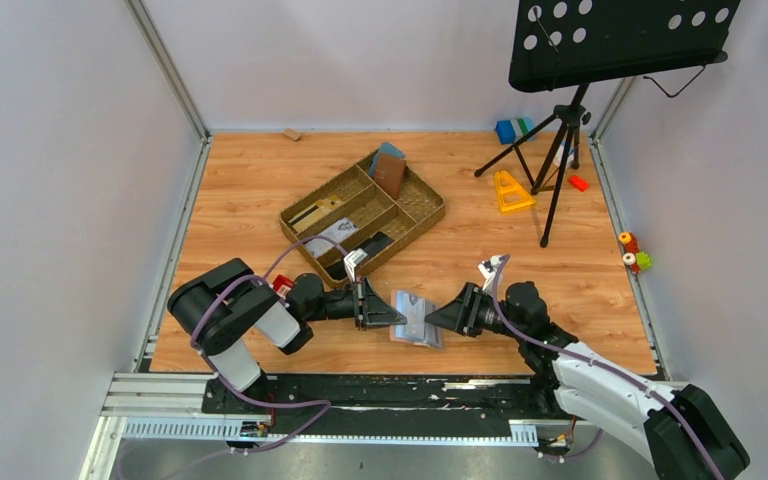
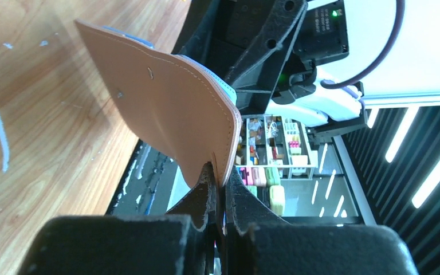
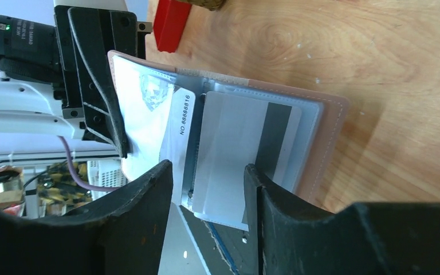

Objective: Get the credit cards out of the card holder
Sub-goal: Remove the credit card from the card holder.

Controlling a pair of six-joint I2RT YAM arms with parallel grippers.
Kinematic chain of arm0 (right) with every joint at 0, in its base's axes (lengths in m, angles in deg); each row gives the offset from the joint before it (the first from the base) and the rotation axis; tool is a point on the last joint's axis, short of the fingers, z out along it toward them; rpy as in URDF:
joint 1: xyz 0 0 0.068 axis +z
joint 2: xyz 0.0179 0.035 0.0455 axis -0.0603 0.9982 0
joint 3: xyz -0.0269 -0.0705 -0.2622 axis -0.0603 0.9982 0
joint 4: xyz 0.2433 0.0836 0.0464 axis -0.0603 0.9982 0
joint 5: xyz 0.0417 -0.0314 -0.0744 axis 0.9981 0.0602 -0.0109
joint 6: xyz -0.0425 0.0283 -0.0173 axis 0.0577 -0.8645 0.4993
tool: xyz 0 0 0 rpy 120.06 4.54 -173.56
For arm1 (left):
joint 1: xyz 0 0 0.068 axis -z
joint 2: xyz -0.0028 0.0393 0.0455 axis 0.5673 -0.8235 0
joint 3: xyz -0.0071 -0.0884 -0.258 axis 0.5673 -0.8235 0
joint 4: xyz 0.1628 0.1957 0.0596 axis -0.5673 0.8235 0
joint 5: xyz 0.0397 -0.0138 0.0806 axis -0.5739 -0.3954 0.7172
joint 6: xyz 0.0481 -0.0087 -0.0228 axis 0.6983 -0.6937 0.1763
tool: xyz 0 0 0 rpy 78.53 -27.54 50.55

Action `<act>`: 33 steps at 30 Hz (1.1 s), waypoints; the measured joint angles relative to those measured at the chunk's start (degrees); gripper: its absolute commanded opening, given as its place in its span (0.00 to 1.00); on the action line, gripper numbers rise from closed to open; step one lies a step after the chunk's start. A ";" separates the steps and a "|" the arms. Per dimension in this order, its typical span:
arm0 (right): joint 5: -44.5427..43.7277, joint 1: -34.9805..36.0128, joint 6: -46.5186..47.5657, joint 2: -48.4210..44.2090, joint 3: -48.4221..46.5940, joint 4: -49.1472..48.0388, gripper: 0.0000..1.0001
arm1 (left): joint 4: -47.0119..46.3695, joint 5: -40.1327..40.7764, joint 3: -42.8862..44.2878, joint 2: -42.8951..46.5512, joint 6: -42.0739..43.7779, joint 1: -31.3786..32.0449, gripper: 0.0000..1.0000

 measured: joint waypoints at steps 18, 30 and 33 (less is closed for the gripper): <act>7.76 -0.46 -9.70 2.89 0.39 -14.71 0.45 | -1.70 -1.33 0.00 1.60 -2.10 -0.02 0.00; 10.45 -0.46 -14.29 6.58 0.35 -21.55 0.38 | -1.49 -1.51 0.00 5.92 -2.40 0.00 0.00; 10.71 -0.46 -15.23 7.54 0.35 -23.52 0.24 | -1.51 -1.49 0.00 6.34 -2.62 0.00 0.00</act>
